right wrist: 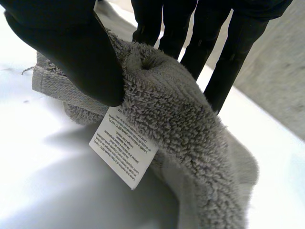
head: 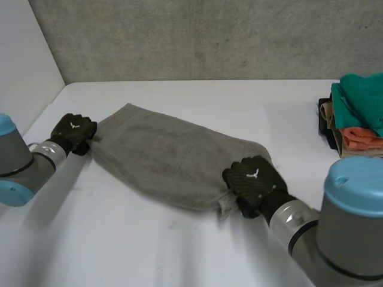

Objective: Fold the laundry.

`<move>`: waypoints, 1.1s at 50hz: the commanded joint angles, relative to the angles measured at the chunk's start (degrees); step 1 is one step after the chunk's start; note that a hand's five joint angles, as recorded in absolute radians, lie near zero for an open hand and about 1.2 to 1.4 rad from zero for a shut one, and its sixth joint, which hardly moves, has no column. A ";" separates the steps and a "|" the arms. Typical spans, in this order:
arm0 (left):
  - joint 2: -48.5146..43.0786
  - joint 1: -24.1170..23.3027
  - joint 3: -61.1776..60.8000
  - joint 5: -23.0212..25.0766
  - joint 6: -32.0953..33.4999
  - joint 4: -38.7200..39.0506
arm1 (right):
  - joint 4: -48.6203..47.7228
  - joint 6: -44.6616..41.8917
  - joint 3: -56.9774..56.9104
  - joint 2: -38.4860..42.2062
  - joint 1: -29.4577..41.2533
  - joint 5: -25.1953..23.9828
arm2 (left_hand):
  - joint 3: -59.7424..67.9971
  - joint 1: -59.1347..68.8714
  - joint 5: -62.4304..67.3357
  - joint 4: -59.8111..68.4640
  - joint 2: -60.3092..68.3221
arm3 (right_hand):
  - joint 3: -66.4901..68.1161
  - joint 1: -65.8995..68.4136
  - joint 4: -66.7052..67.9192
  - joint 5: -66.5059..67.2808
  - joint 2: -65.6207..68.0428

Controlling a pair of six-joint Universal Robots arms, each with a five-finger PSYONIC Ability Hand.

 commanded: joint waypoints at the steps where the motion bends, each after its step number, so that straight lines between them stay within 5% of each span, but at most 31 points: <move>1: 14.65 0.04 -7.18 -0.33 -3.38 -2.87 | 6.81 -7.29 -2.50 -8.36 -5.03 -0.33 | 12.22 12.89 14.04 11.63 11.65 | 12.18 19.37 11.80 14.33 12.97; 11: 45.22 -0.13 -21.06 0.46 -17.43 -6.04 | 26.24 -22.58 -15.42 -13.03 -15.23 -1.47 | 12.22 12.89 14.04 11.63 11.65 | 12.18 19.37 11.80 14.33 12.97; 17: 53.08 -0.13 -27.14 0.64 -19.03 -6.22 | 30.82 -27.07 -21.48 -11.28 -17.52 -2.00 | 12.22 12.89 14.04 11.63 11.65 | 12.18 19.37 11.80 14.33 12.97; 22: 48.26 -0.75 -29.52 -0.07 -18.86 -5.78 | 30.21 -28.48 -25.96 -0.41 -17.43 -1.65 | 12.22 12.89 14.04 11.63 11.65 | 12.18 19.37 11.80 14.33 12.97; 27: 34.20 -6.02 -24.43 -2.26 -17.10 -5.95 | 26.35 -28.40 -30.36 8.76 -16.90 -1.04 | 12.22 12.89 14.04 11.63 11.65 | 12.18 19.37 11.80 14.33 12.97; 36: 17.76 -10.24 -4.85 -15.53 -12.70 -5.34 | 3.72 -28.75 -38.25 20.97 -16.90 2.90 | 12.22 12.89 14.04 11.63 11.65 | 12.18 19.37 11.80 14.33 12.97; 41: 16.78 -12.88 9.65 -16.94 -17.34 3.06 | -12.57 -28.22 -46.00 20.81 -16.99 6.61 | 12.22 12.89 14.04 11.63 11.65 | 12.18 19.37 11.80 14.33 12.97; 47: 22.31 -12.61 11.09 -19.49 -29.30 16.62 | -32.60 -24.72 -47.16 14.67 -17.43 2.58 | 12.22 12.89 14.04 11.63 11.65 | 12.18 19.37 11.80 14.33 12.97; 55: 25.66 -11.47 4.42 -20.55 -31.60 9.01 | -23.34 -20.23 -46.19 13.43 -17.69 -2.62 | 12.22 12.89 14.04 11.63 11.65 | 12.18 19.37 11.80 14.33 12.97</move>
